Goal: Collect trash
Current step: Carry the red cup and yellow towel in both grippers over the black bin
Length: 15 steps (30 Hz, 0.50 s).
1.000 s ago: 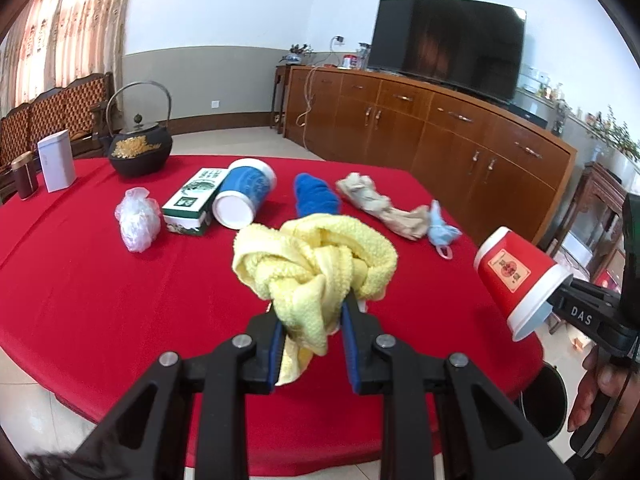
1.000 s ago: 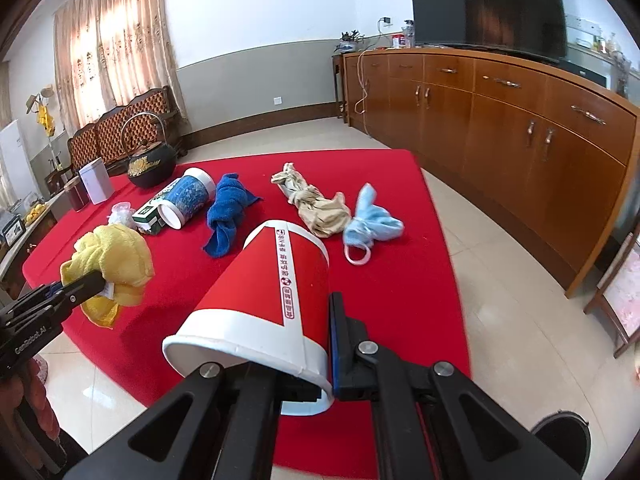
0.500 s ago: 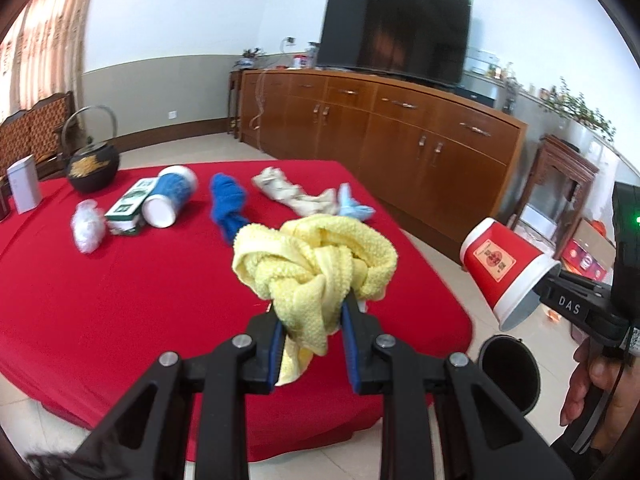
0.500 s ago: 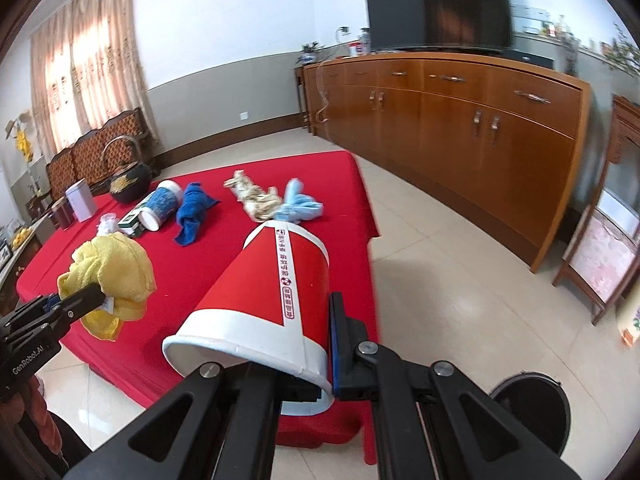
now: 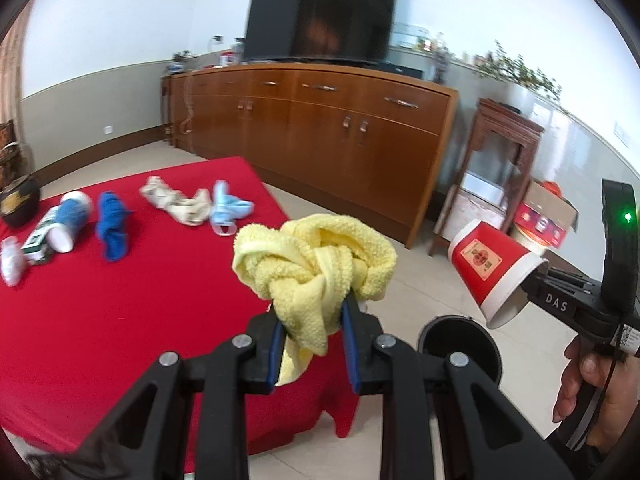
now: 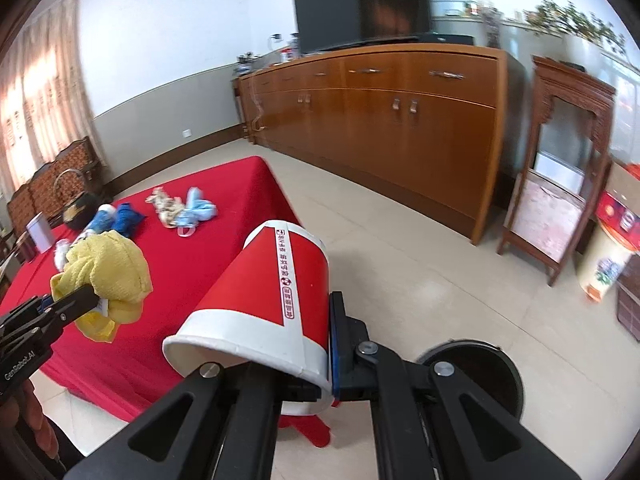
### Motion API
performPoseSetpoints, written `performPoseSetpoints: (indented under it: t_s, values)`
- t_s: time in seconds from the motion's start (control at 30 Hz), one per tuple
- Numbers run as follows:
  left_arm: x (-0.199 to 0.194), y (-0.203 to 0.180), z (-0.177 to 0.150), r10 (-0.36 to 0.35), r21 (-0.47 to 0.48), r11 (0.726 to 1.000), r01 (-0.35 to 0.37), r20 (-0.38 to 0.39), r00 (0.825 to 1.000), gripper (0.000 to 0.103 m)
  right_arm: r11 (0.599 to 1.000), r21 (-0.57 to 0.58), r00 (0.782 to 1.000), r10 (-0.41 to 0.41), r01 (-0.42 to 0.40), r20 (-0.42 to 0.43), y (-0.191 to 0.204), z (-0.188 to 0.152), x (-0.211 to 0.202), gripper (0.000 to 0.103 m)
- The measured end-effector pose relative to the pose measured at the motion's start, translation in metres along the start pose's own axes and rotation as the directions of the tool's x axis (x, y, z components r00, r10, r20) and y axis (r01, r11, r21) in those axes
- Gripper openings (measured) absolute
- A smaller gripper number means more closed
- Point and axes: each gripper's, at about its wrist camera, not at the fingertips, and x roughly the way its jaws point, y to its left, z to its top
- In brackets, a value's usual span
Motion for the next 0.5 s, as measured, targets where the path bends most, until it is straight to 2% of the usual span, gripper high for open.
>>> performPoseSetpoints:
  t_s: [0.2, 0.5]
  values:
    - [0.019, -0.044, -0.001, -0.064, 0.044, 0.997, 0.065, -0.030, 0.997, 0.026, 0.997, 0.054, 0.998, -0.063, 0.063, -0.010, -0.052, -0.014, -0.010, 0.003]
    - [0.056, -0.122, -0.012, -0.164, 0.120, 0.977, 0.177, -0.107, 0.981, 0.026, 0.979, 0.122, 0.986, -0.157, 0.162, -0.050, -0.132, -0.039, -0.021, 0.003]
